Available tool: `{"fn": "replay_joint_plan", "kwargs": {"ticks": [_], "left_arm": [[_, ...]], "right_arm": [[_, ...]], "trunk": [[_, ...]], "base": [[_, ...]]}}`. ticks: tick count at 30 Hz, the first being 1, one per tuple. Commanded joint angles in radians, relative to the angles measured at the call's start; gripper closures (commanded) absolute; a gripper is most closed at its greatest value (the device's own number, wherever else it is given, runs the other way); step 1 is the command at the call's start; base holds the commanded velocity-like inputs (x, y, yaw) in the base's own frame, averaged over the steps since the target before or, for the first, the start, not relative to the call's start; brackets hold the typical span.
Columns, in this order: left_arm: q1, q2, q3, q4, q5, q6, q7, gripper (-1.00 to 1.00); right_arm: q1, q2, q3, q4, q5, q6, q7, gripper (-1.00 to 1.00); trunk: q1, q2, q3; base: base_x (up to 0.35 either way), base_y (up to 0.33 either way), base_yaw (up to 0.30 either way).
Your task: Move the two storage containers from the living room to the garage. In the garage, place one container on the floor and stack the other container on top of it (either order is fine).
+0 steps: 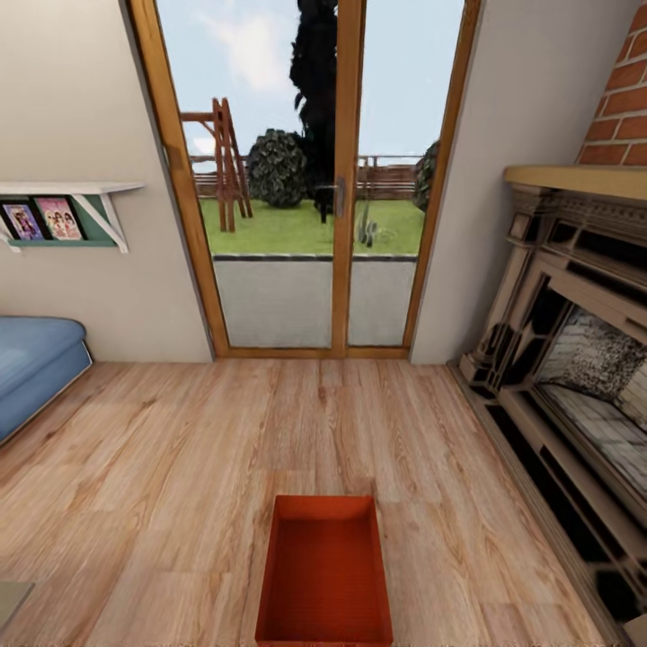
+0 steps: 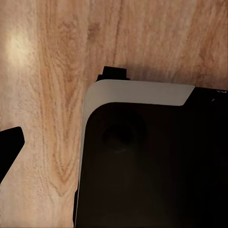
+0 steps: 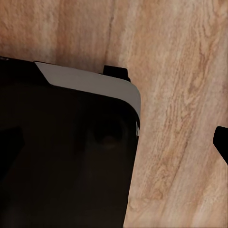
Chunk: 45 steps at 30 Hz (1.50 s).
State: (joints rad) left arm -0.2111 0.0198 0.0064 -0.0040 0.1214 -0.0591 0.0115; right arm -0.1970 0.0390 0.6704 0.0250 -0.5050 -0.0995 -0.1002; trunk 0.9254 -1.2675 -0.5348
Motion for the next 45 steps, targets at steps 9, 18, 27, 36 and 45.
{"fn": "replay_joint_plan", "kwargs": {"ticks": [9, 18, 27, 36, 45], "left_arm": [[-0.001, 0.001, -0.001, -0.003, 0.002, -0.003, 0.009, -1.0], [-0.001, 0.003, -0.009, -0.016, -0.002, -0.01, 0.009, -1.0], [-0.001, 0.003, -0.008, -0.016, -0.003, -0.01, 0.008, -1.0], [-0.001, 0.003, -0.009, -0.016, -0.003, -0.01, 0.009, -1.0], [-0.001, 0.003, -0.008, -0.016, -0.003, -0.01, 0.009, -1.0]], "right_arm": [[-0.001, 0.001, 0.012, 0.003, -0.004, -0.005, -0.001, -1.0], [-0.001, 0.001, 0.012, 0.003, -0.006, -0.005, -0.001, -1.0], [-0.001, 0.002, 0.012, 0.003, -0.003, -0.005, 0.0, -1.0], [-0.001, 0.001, 0.013, 0.003, -0.003, -0.003, 0.0, -1.0], [-0.001, 0.001, 0.014, 0.003, -0.003, -0.002, 0.007, -1.0]], "trunk": [[0.0, -0.001, -0.015], [0.0, -0.001, -0.03], [0.0, -0.001, -0.044], [0.0, -0.001, -0.058], [0.0, -0.001, -0.072]], "base": [[0.0, 0.0, 0.0], [0.0, 0.0, 0.0], [0.0, 0.0, 0.0], [0.0, 0.0, 0.0], [0.0, 0.0, 0.0]]}}
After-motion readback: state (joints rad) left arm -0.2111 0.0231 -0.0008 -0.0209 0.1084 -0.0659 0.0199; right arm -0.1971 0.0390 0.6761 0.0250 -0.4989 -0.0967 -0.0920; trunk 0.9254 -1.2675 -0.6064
